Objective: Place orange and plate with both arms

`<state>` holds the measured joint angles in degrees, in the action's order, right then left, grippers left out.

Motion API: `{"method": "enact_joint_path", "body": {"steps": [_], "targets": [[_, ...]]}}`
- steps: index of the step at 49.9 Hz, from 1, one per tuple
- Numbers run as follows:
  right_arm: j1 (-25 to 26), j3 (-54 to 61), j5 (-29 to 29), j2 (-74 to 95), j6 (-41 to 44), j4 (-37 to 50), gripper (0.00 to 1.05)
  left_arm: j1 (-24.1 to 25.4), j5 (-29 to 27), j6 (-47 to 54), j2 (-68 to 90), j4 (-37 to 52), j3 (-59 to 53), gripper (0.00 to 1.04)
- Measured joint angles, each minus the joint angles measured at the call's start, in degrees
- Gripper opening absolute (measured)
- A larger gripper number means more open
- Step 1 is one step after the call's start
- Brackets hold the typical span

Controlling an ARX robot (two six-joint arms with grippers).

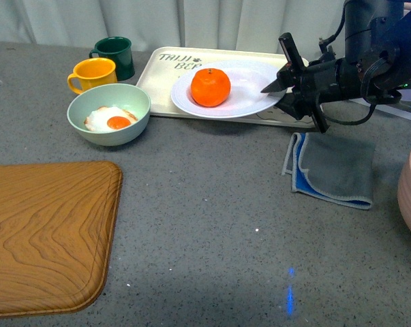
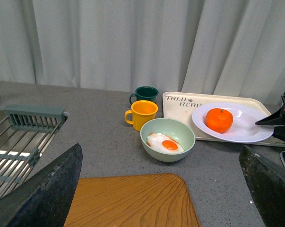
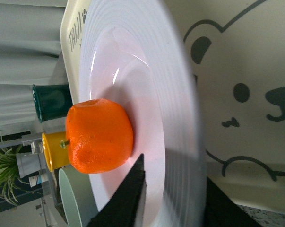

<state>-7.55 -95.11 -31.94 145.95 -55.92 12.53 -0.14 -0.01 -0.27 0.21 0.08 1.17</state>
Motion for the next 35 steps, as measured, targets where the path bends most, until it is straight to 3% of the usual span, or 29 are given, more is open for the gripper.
{"method": "enact_joint_path", "body": {"steps": [8,13,21,33,34,35], "targets": [[0.46,0.68,0.35,-0.63,1.62,-0.55,0.49,0.0,0.0,0.0,0.0,0.0,0.0,0.98],[0.92,1.68,0.98,-2.69,3.54,-1.16,0.72,0.0,0.0,0.0,0.0,0.0,0.0,0.98],[1.09,5.29,2.64,-7.43,8.31,-1.73,0.97,0.0,0.0,0.0,0.0,0.0,0.0,0.98],[0.68,14.78,10.82,-17.55,22.8,-3.08,0.95,0.0,0.0,0.0,0.0,0.0,0.0,0.98],[0.55,16.26,12.72,-18.4,24.83,-1.7,0.95,0.0,-0.02,0.0,0.0,0.0,0.0,0.98],[0.09,19.78,18.38,-19.54,28.98,5.75,0.91,0.0,0.0,0.0,0.0,0.0,0.0,0.98]]}}
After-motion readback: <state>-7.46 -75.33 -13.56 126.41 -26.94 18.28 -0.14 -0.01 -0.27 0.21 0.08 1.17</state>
